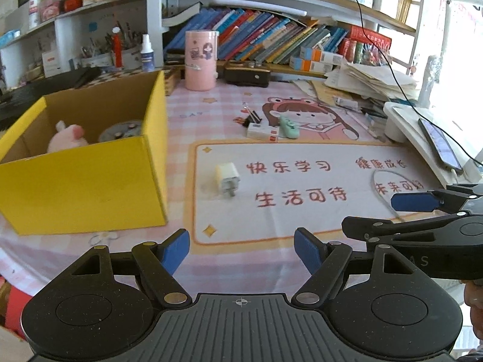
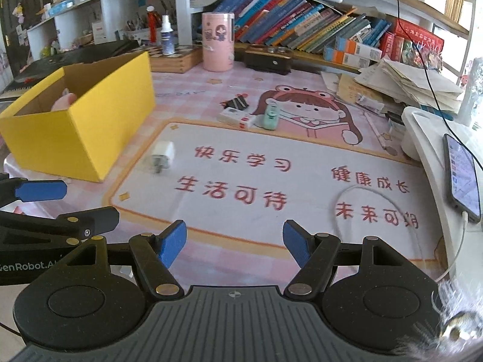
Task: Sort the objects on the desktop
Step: 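Move the left gripper to the white charger plug and close on it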
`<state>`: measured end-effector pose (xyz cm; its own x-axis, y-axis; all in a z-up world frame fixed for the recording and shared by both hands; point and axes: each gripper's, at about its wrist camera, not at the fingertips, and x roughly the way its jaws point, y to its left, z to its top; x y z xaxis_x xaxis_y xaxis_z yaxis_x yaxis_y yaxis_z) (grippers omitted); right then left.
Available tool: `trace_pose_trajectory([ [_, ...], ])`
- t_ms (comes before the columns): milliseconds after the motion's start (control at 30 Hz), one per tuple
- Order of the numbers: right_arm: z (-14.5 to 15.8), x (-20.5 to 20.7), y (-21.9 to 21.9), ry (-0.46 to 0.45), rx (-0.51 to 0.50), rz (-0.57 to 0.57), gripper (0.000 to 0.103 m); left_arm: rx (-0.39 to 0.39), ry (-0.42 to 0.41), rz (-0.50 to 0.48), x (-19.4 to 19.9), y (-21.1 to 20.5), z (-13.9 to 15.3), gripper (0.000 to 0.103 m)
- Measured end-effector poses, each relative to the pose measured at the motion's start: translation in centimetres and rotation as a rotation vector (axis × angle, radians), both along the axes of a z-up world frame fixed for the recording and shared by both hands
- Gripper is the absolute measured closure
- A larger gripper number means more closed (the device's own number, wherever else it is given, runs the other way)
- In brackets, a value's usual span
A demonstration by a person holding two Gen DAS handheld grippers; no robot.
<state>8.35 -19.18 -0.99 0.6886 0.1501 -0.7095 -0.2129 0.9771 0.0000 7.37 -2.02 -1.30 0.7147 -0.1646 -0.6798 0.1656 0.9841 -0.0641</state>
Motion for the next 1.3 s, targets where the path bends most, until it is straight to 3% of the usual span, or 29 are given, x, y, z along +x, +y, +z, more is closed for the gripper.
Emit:
trace_pose_trajectory([
  [300,0.0,4.0,-3.5,-0.001,0.007,-0.002,0.034,0.005,-0.009,0.044,3.5,-2.8,-0.6,0.027],
  [800,0.2,9.5,-5.6,-0.022,0.042,0.12,0.034,0.095,0.004,0.223,10.0,-4.2,-2.7,0.054],
  [967,0.3,10.9,-5.8,-0.029,0.047,0.156,0.034,0.13,0.039,0.244,11.5,-4.5,-3.8,0.056],
  [1233,-0.1,14.1,-6.0,-0.032,0.085,0.146,0.034,0.128,0.096,0.271,12.6,-4.2,-5.0,0.079],
  [1300,-0.2,15.0,-5.9,-0.039,0.093,0.138,0.034,0.121,0.099,0.271,12.7,-4.1,-4.9,0.079],
])
